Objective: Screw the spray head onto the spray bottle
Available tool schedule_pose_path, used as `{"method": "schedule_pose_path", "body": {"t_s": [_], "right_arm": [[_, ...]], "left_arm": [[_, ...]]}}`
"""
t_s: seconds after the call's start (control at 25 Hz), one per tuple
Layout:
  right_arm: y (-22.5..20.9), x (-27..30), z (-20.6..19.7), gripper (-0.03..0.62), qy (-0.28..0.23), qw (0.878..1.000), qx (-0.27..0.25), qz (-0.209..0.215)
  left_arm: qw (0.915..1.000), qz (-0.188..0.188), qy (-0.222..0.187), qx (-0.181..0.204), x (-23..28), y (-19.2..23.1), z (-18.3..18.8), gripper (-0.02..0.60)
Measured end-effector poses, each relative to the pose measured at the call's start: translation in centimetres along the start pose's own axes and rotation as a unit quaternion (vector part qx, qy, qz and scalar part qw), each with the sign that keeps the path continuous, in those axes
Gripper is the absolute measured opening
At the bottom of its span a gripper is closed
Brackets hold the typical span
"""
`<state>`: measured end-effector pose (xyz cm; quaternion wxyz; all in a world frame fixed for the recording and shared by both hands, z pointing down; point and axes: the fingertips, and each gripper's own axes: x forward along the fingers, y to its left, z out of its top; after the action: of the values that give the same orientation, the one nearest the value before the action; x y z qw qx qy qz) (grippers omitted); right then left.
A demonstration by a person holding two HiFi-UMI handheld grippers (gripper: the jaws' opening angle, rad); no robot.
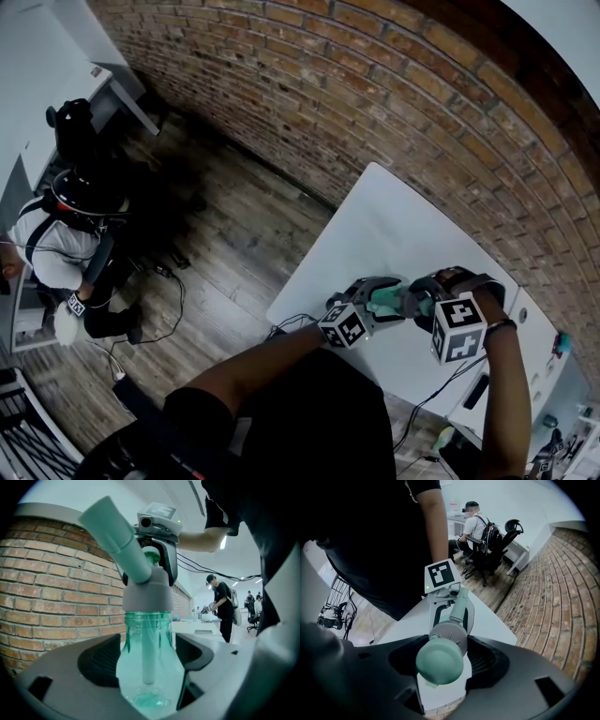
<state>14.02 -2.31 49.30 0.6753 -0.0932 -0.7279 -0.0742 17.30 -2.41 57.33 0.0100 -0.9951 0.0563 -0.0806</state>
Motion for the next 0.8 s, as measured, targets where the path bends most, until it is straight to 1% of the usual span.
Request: {"method": "schedule_pose_path", "body": {"t_s": [0.12,0.4,0.52,0.8], "right_arm": [[0.02,0.05,-0.01,0.262,-0.002,1.0,0.018,-0.002],[0.03,0.27,0.01,0.262,-0.001,0.999,0.049,-0.004],[-0.06,0.23,0.07,0.262,0.001,0.998,0.057,-0.003],[-0.19,0.17,0.11,0.262,-0.015,0.995,0.102,-0.005]], "left_arm": [[1.0,-0.006,0.001,0.005,-0.02,-0.12,-0.13,0.364],[1.0,-0.006,0.003,0.006,0.01,-0.26,-0.51,0.364],[1.0,-0.004,-0.001,0.001,-0.06,-0.16,-0.21,0.364],[1.0,-0.005,-0.002,0.0,-0.11,-0.14,-0.19,0.364]]}}
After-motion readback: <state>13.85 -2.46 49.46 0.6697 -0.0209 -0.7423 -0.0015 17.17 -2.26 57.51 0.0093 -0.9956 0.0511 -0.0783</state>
